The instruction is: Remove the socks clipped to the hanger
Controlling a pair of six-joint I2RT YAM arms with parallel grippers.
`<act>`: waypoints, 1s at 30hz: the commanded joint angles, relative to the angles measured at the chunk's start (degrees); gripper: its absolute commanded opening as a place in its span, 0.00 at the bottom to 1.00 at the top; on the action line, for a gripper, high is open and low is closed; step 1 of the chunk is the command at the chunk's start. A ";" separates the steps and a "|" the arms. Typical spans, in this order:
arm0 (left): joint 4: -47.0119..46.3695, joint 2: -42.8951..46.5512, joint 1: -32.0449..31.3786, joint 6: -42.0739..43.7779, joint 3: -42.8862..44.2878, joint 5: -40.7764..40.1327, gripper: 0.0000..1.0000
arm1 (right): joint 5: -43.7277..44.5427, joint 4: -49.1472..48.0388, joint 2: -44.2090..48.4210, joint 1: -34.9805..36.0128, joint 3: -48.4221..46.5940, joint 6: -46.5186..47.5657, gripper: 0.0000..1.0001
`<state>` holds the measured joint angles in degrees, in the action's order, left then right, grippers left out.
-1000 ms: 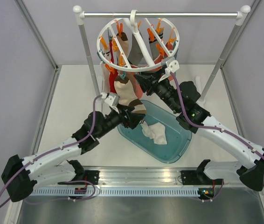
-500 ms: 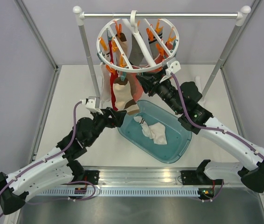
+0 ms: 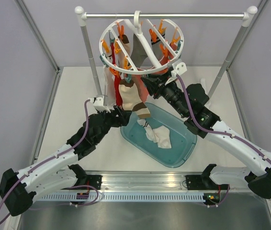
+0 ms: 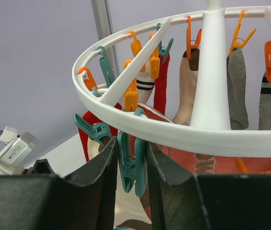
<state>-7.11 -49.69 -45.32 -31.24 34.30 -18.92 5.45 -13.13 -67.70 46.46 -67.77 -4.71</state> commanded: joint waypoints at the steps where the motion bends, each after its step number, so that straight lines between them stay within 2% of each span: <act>1: -6.85 -2.51 1.11 -1.98 1.73 5.19 0.81 | 0.26 -0.06 0.82 0.21 -2.89 0.31 0.11; 5: -7.65 -4.01 1.20 -2.86 2.96 6.70 0.77 | 0.26 0.12 0.82 0.13 -2.90 0.23 0.11; 17: -5.01 -4.18 1.64 -2.51 4.89 5.91 0.76 | 0.08 0.29 1.08 0.04 -2.63 -0.30 0.11; 22: -8.87 -6.03 2.78 -1.45 4.28 6.78 0.75 | 0.00 0.29 1.08 0.13 -2.81 -0.56 0.11; 25: -12.91 -6.29 2.78 -0.40 3.58 8.36 0.69 | -0.18 0.29 1.08 0.04 -2.81 -0.74 0.11; 30: -16.35 -6.21 2.87 2.23 3.58 11.09 0.46 | -0.18 0.47 1.25 0.12 -2.55 -0.74 0.11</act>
<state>-17.45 -56.01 -42.72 -31.94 36.93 -10.79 5.43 -12.23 -67.68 46.46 -68.42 -4.91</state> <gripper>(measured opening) 0.496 0.319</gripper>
